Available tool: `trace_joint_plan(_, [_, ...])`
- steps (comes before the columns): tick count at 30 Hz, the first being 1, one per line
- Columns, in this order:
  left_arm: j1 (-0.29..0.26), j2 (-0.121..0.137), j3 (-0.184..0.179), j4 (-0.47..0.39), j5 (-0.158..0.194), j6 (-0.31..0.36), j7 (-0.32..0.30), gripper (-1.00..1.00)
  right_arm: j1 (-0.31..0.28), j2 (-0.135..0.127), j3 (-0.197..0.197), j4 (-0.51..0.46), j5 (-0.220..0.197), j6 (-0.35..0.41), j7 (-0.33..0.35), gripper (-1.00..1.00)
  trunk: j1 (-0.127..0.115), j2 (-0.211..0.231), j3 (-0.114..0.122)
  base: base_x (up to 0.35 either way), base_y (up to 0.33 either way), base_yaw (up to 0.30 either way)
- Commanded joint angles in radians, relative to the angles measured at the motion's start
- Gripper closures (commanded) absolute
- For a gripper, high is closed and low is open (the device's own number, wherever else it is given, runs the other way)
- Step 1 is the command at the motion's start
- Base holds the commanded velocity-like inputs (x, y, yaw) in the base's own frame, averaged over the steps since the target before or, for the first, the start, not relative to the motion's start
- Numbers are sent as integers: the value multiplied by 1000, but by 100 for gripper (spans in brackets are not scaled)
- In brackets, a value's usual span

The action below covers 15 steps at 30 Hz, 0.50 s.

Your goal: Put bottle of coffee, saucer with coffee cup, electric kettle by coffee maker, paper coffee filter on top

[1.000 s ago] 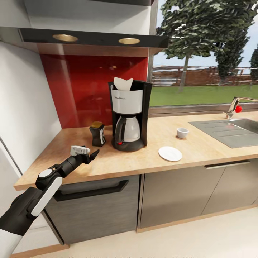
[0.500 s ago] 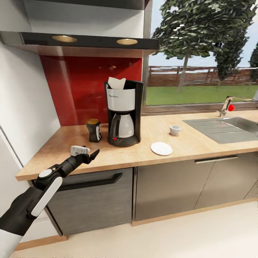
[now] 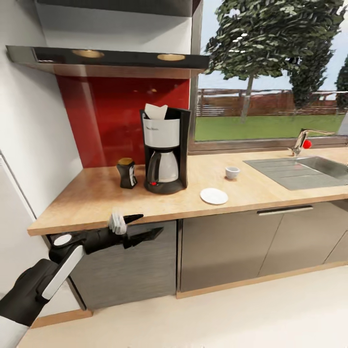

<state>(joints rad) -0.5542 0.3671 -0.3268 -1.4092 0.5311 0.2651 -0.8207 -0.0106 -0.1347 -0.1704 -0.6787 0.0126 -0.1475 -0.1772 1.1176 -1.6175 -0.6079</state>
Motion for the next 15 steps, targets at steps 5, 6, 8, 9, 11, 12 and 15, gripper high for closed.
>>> trace_joint_plan(5, [1, 1, -16, 9, 9, 11, -85, -100, -1, 0, 0, 1, 0, -3, -2, -100, -1, -1, -1, -197, -69, 0])
trace_joint_plan(6, [1, 1, -23, 15, 8, 11, -95, -100, 0, 0, 0, 1, 0, -3, -2, -100, -1, -1, -1, -85, -30, 0])
trace_joint_plan(8, [2, 1, -46, 41, 8, 11, -119, -100, 0, 0, 0, 0, 0, -3, -2, -100, -1, -1, -1, -56, -20, 0])
trace_joint_plan(9, [2, 1, -53, 53, 8, 10, -125, -100, 0, 0, 0, 0, 0, -3, -2, -100, -1, -1, -1, -35, -12, 0])
trace_joint_plan(11, [2, 1, -73, 97, 8, 8, -149, -100, 0, -1, 0, 0, 0, -3, -2, -100, -1, -1, -1, -23, -8, 0])
trace_joint_plan(12, [2, 1, -82, 114, 8, 7, -162, -100, -1, -1, 0, 0, 0, -4, -2, -100, -1, -1, -1, -14, -5, 0])
trace_joint_plan(15, [2, 1, -132, 180, 7, 4, -236, -100, -1, -3, -1, 0, -1, -4, -2, -100, -1, -1, -1, -7, -3, 0])
